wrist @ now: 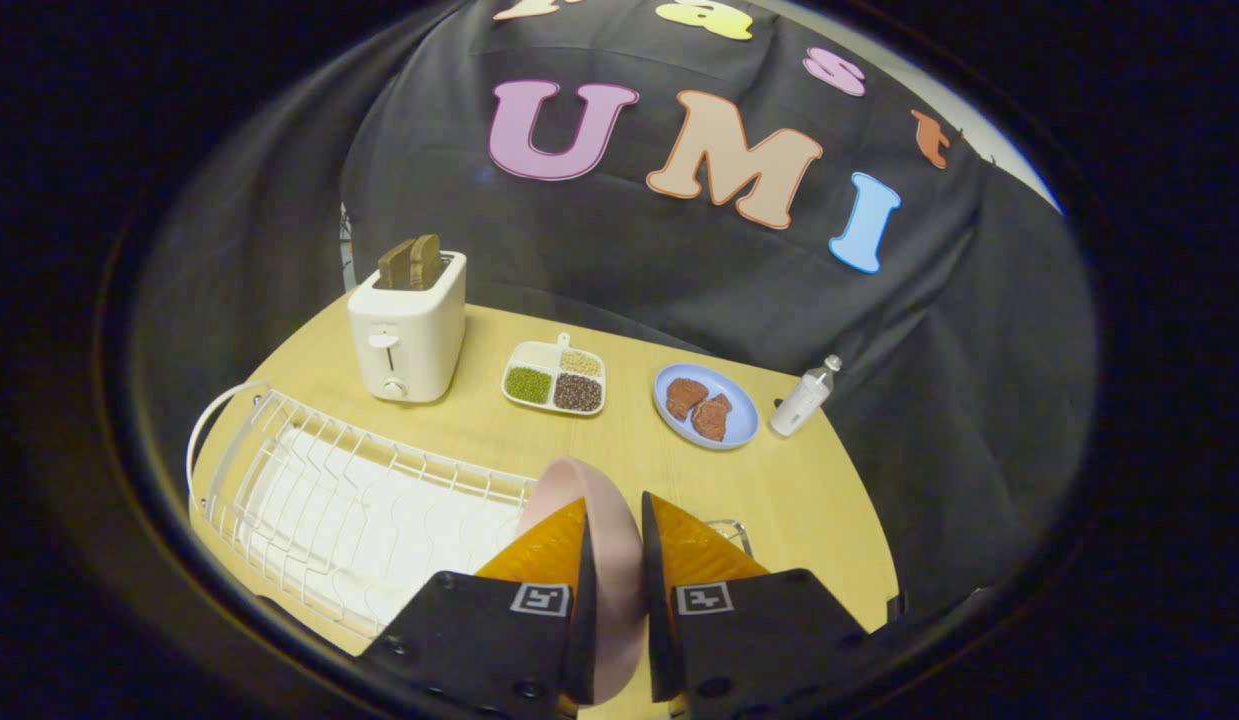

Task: Take the plate from the dish rack, then take the spoon from the basket and place it into the plate.

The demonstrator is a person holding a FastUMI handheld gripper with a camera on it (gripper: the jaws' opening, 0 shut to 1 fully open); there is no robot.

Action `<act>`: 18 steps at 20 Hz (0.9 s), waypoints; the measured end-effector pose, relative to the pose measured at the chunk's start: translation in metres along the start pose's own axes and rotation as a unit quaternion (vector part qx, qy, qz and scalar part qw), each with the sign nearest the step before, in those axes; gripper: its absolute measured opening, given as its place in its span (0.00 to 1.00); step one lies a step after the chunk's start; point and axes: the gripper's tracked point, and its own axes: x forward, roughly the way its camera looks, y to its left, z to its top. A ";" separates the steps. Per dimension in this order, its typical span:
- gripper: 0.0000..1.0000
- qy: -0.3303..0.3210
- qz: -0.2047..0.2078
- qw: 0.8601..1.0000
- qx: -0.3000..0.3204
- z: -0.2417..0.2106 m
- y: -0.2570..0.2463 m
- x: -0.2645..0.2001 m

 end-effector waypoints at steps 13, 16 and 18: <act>0.17 -0.066 0.079 0.993 0.048 0.045 -0.017 -0.055; 0.17 -0.080 0.096 0.991 0.052 0.036 -0.050 -0.074; 0.17 -0.084 0.104 0.989 0.065 0.023 -0.079 -0.082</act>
